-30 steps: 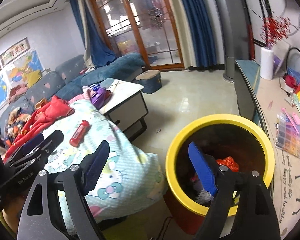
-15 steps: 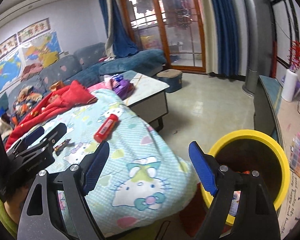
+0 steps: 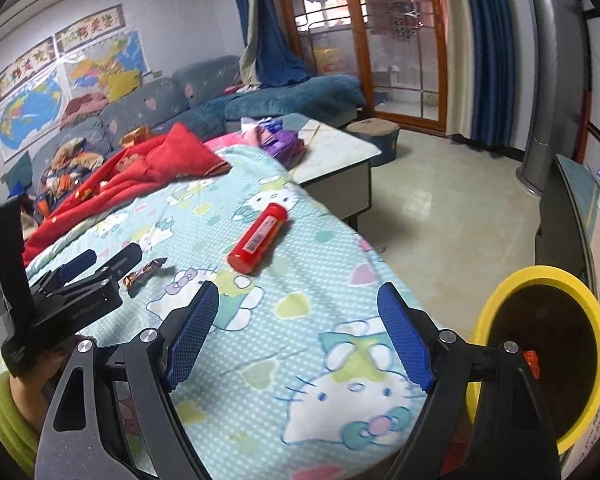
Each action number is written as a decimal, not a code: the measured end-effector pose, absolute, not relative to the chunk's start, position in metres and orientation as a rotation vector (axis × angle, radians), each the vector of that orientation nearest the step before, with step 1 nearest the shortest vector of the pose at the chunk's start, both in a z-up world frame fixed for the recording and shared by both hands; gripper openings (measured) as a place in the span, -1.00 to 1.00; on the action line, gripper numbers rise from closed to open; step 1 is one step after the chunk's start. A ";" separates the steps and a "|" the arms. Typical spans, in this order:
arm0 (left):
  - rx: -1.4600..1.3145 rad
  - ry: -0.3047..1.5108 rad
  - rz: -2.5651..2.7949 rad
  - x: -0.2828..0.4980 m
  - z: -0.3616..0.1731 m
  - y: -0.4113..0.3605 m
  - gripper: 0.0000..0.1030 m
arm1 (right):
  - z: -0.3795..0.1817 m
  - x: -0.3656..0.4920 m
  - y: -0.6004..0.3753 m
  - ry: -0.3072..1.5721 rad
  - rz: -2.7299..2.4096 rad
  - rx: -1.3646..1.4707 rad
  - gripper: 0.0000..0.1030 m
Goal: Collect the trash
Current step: 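Move both tools back to the bed toward the chocolate bar wrapper and red container, then grasp the brown chocolate bar wrapper with the left tool while the right tool grasps the red container, then carry the chocolate wrapper and red container over the yellow bin with both tools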
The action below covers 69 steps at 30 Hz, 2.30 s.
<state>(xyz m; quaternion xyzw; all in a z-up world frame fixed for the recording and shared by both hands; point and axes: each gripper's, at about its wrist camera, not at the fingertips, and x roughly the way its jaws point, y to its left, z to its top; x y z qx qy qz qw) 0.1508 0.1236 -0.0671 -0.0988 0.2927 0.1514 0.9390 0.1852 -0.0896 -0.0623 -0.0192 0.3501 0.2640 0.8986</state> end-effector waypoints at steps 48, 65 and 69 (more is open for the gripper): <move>-0.348 0.795 0.205 0.173 -0.115 0.160 -0.67 | -0.131 0.244 -0.017 0.956 0.555 -0.080 -0.45; -0.372 0.717 0.007 0.162 -0.084 0.097 -0.71 | -0.093 0.209 -0.100 0.866 0.558 0.000 -0.45; -0.351 0.700 -0.047 0.165 -0.073 0.072 -0.71 | -0.088 0.208 -0.127 0.853 0.524 0.029 -0.45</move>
